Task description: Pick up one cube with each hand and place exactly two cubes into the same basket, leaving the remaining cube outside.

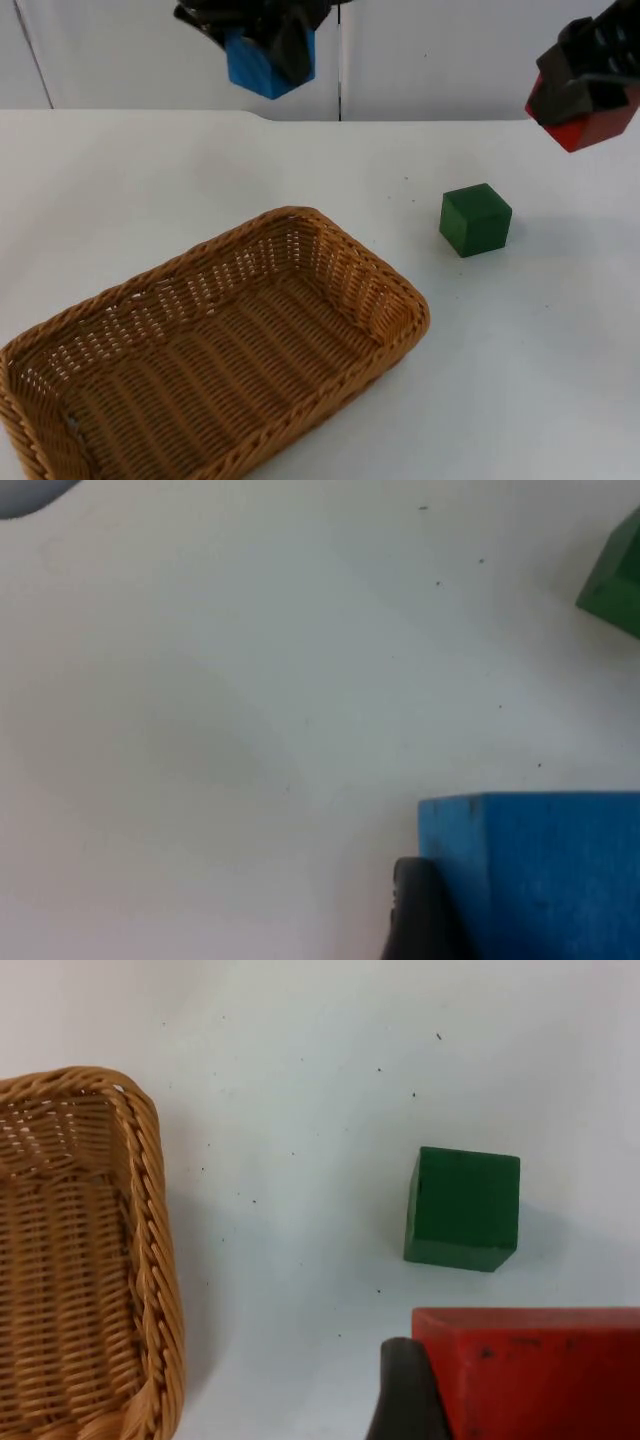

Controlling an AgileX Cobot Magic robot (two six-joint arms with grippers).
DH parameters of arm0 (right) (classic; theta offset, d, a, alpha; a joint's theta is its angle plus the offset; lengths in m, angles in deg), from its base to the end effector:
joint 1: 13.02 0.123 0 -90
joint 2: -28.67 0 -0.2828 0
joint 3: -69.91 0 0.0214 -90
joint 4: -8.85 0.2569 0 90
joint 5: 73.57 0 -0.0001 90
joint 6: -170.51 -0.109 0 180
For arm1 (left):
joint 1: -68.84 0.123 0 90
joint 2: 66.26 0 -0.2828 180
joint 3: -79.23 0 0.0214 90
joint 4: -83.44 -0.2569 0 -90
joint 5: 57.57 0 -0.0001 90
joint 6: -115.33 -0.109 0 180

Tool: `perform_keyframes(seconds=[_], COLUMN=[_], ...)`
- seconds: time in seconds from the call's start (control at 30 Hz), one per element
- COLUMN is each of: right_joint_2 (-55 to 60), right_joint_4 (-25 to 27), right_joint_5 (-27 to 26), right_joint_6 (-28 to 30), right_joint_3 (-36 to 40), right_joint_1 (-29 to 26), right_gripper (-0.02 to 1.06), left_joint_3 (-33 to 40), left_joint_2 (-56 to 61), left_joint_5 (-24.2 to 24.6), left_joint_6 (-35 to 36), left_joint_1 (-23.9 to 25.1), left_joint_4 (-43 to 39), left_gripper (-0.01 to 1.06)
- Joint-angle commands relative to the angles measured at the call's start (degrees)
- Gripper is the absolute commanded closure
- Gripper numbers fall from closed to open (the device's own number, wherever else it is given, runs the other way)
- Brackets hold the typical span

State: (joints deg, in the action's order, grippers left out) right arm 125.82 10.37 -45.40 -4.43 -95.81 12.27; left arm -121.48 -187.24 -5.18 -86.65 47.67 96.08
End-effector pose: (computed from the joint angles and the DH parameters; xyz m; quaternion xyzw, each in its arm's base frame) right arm 0.3183 0.1519 0.2466 -0.2371 0.9080 0.0704 0.3382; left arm 0.4151 -0.1811 0.2459 0.3136 0.9145 -0.0989 0.2356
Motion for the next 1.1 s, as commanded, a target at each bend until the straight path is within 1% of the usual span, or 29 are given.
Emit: perform_keyframes(seconds=[0.0,0.03,0.07,0.13,0.17,0.2,0.23,0.37,0.4,0.53,0.57,0.67,0.7,0.8,0.83,0.97,1.0,1.07], right_joint_2=[-0.4,-0.1,-0.1,0.3,0.6,0.8,0.8,1.9,1.9,4.7,4.7,8.7,8.7,12.2,12.2,16.2,16.2,17.7], right_joint_4=[0.1,0.1,0.1,0.1,0.1,0.1,0.1,0.2,0.2,0.1,0.1,0.1,0.1,0.1,0.1,0.2,0.2,0.2], right_joint_5=[-1.0,-1.0,-1.0,-1.2,-1.5,-1.8,-1.8,-1.6,-1.6,-1.0,-1.0,-0.1,-0.1,0.6,0.6,1.5,1.5,1.9], right_joint_6=[0.3,0.3,0.3,0.5,0.5,0.5,0.5,1.3,1.3,2.3,2.3,2.3,2.3,2.3,2.3,2.3,2.3,2.3], right_joint_3=[-0.3,-0.3,-0.3,-0.3,-0.3,-0.3,-0.3,-1.0,-1.0,-4.4,-4.4,-8.4,-8.4,-11.5,-11.5,-15.2,-15.2,-16.5], right_joint_1=[0.1,0.1,0.1,0.1,0.1,0.1,0.1,1.1,1.1,4.9,4.9,8.6,8.6,11.3,11.3,14.3,14.3,15.5], right_gripper=[1.05,1.05,1.05,1.05,1.05,1.05,1.05,1.05,1.05,1.05,1.05,1.05,1.05,1.05,1.05,1.05,1.05,1.05], left_joint_3=[2.0,3.9,3.9,7.3,10.5,12.4,12.4,21.4,21.4,29.1,29.1,34.8,34.8,39.6,39.6,46.9,46.9,49.9], left_joint_2=[2.2,3.4,3.4,5.5,7.3,8.7,8.7,13.9,13.9,18.6,18.6,22.0,22.0,24.8,24.8,28.5,28.5,30.1], left_joint_5=[-1.4,-2.1,-2.1,-2.9,-3.9,-5.1,-5.1,-9.4,-9.4,-11.9,-11.9,-13.5,-13.5,-15.9,-15.9,-19.6,-19.6,-21.5], left_joint_6=[0.4,0.4,0.4,0.4,0.4,0.4,0.4,0.4,0.4,0.4,0.4,1.6,1.6,1.9,1.9,2.9,2.9,2.9], left_joint_1=[0.7,1.3,1.3,3.0,4.2,5.0,5.0,7.4,7.4,8.5,8.5,8.6,8.6,8.6,8.6,8.6,8.6,8.6], left_joint_4=[-0.3,-0.3,-0.3,-0.1,0.1,0.4,0.4,1.3,1.3,1.4,1.4,1.4,1.4,2.1,2.1,2.6,2.6,3.0], left_gripper=[1.05,1.05,1.05,1.05,1.05,1.05,1.05,1.05,1.05,1.05,1.05,1.05,1.05,1.05,1.05,1.05,1.05,1.05])
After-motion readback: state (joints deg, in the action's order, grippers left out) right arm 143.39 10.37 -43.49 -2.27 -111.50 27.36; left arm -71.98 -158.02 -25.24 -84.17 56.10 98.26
